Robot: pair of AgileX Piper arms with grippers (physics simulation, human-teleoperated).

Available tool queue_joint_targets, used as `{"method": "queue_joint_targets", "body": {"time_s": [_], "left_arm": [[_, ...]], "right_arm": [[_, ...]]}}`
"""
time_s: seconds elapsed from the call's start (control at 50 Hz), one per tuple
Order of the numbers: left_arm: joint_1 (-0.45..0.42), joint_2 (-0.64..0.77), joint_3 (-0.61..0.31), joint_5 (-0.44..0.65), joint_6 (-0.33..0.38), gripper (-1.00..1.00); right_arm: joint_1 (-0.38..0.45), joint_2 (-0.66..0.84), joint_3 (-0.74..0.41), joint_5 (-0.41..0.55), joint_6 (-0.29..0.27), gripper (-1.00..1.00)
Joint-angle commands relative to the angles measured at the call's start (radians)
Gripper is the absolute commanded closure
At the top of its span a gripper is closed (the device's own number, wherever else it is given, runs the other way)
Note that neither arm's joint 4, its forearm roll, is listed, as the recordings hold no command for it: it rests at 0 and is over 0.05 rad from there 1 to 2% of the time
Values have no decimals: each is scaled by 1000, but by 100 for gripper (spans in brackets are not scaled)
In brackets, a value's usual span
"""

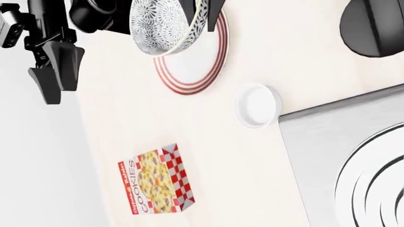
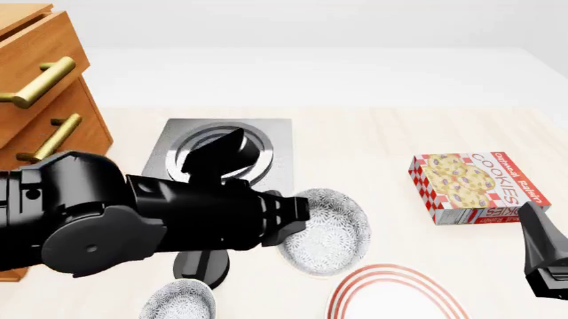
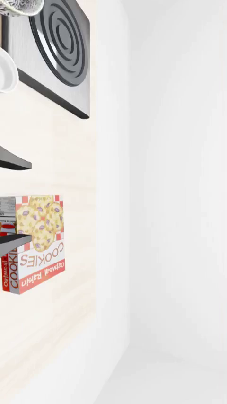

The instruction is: Pick the akita bowl on the wooden cabinet and place it on the plate.

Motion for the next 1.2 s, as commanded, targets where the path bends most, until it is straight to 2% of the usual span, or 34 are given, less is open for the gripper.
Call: {"method": "queue_joint_targets", "body": {"time_s": [0.02, 0.72, 1.2], "left_arm": [[-4, 57, -15, -29, 1, 100], [-35, 226, -55, -103, -22, 100], [-56, 304, -116, -91, -3, 100]], "right_arm": [[0, 0, 0, 0, 0, -100], [0, 0, 0, 0, 0, -100], [0, 0, 0, 0, 0, -100]]}}
